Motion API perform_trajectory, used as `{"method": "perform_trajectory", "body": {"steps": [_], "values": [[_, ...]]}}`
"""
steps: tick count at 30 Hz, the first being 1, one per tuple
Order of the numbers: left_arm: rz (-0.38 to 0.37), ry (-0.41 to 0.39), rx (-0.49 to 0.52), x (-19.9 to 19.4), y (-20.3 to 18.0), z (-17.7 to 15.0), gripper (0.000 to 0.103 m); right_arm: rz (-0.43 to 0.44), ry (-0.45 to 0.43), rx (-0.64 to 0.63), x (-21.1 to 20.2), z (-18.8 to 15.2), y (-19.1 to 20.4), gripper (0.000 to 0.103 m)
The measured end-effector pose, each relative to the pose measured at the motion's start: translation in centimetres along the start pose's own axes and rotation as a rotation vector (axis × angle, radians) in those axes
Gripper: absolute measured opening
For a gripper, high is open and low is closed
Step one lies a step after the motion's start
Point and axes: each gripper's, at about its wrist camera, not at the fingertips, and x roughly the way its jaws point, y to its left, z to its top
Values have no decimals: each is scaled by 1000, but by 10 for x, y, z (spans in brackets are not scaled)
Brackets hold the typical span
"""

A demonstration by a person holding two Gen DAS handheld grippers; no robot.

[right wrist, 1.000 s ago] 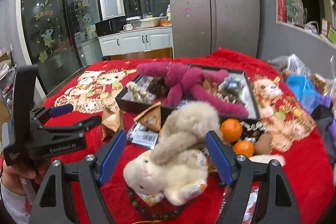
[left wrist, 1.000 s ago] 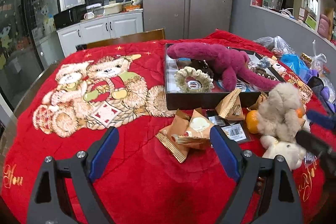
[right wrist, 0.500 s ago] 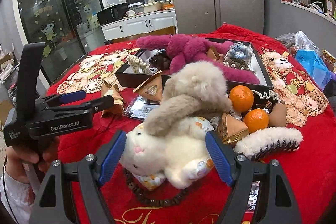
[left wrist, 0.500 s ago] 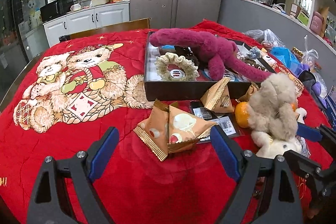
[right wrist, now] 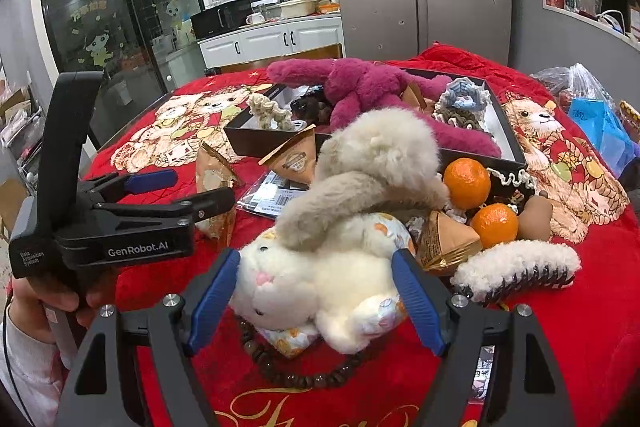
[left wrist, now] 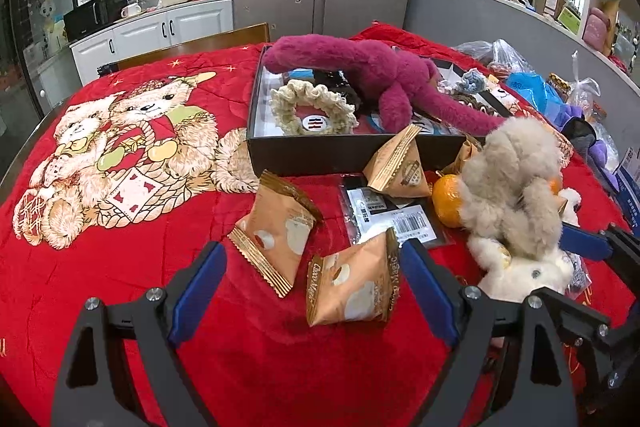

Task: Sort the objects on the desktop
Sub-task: 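Reach the left tool to the Choco snack packet while the right tool reaches the white plush bunny, then close the left tool on the Choco packet while the right tool closes on the white bunny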

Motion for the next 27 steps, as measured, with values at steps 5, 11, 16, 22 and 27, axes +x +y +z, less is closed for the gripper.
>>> {"method": "perform_trajectory", "body": {"steps": [5, 11, 16, 22, 27], "values": [[-2, 31, 8, 8, -7, -7, 89, -5, 5, -12, 0, -1, 1, 80], [22, 79, 65, 18, -19, -17, 66, 5, 9, 3, 1, -2, -2, 80], [4, 71, 69, 16, -21, -19, 39, 6, 8, 2, 1, -2, -2, 80], [20, 65, 87, 14, -27, -21, 33, -4, 9, -24, 2, -3, 2, 76], [9, 60, 76, 9, -30, -24, 31, 19, 5, -26, 0, -4, 5, 58]]}}
